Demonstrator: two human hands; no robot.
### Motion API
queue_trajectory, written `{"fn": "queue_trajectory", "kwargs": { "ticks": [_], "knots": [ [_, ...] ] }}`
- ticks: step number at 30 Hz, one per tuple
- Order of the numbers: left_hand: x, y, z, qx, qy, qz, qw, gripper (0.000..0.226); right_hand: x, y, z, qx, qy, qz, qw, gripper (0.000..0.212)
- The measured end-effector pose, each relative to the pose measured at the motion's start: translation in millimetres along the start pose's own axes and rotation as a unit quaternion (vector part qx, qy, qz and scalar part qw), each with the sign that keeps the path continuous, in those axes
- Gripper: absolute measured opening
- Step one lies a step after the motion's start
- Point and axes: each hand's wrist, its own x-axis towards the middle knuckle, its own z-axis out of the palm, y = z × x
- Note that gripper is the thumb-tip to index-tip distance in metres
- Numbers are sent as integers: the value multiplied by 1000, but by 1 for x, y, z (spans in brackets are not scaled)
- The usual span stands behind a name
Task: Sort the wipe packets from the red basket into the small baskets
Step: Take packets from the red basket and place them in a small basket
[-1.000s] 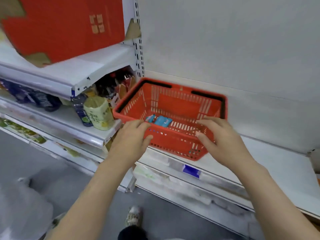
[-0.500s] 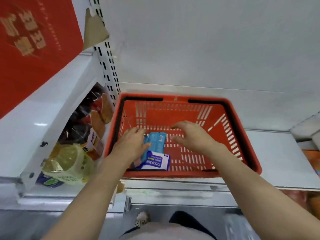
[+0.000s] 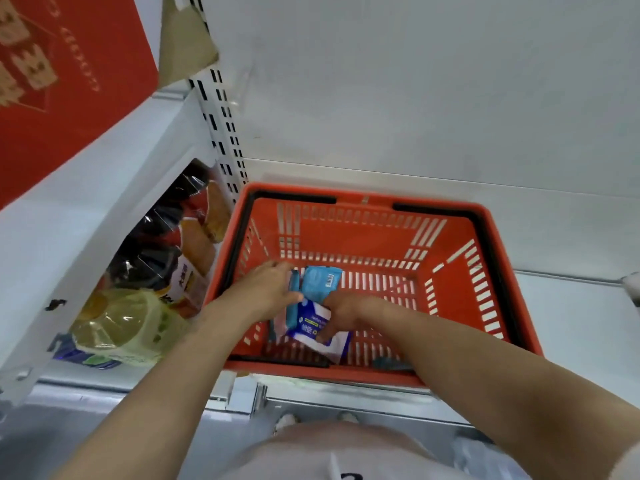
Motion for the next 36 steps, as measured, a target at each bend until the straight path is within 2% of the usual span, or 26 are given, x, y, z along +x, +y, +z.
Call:
{"fn": "queue_trajectory", "kwargs": {
  "ticks": [2,4,6,9,11,14,16,18,21,22,25,26,28,31,33,36],
  "knots": [
    [10,0,-3,15,-19,-11,1000,59,-9,15,-19,-7,-12,27,1000,58],
    [21,3,-3,30,-48,-25,998,58,-22,35,-38,16,12,67,998,53],
    [35,7,0,35,-77,-24,996,56,-34,56,-51,114,61,87,988,45],
    [56,5,11,35,-97,-14,995,57,-52,75,-56,292,118,73,946,22],
    [68,-1,21,58,-110,-10,992,62,-59,84,-55,324,127,79,934,21],
    [83,-9,35,69,-110,-3,991,69,-62,95,-51,302,129,100,939,28],
    [90,-4,40,28,-94,10,995,67,-63,103,-48,300,143,109,937,28],
    [94,14,42,-67,-69,36,995,60,-63,107,-44,340,148,103,923,25],
    [98,50,47,-280,-102,17,955,51,-63,110,-42,429,124,76,891,29],
    [99,59,48,-339,-130,-10,932,55,-64,111,-42,452,121,72,881,32],
    [97,74,46,-471,-220,-90,849,89,-71,118,-40,534,112,52,836,41],
    [96,77,45,-499,-232,-93,830,86,-73,119,-40,557,108,46,822,42],
    [93,84,44,-537,-196,-78,817,56,-75,120,-38,580,123,64,803,42],
    [90,88,40,-495,-93,-68,861,25,-73,114,-39,565,212,121,788,33],
    [85,85,31,-479,-54,-76,873,21,-75,111,-37,564,263,129,772,25],
    [74,80,15,-505,-12,-65,861,19,-88,105,-34,568,299,117,758,23]
  ]
}}
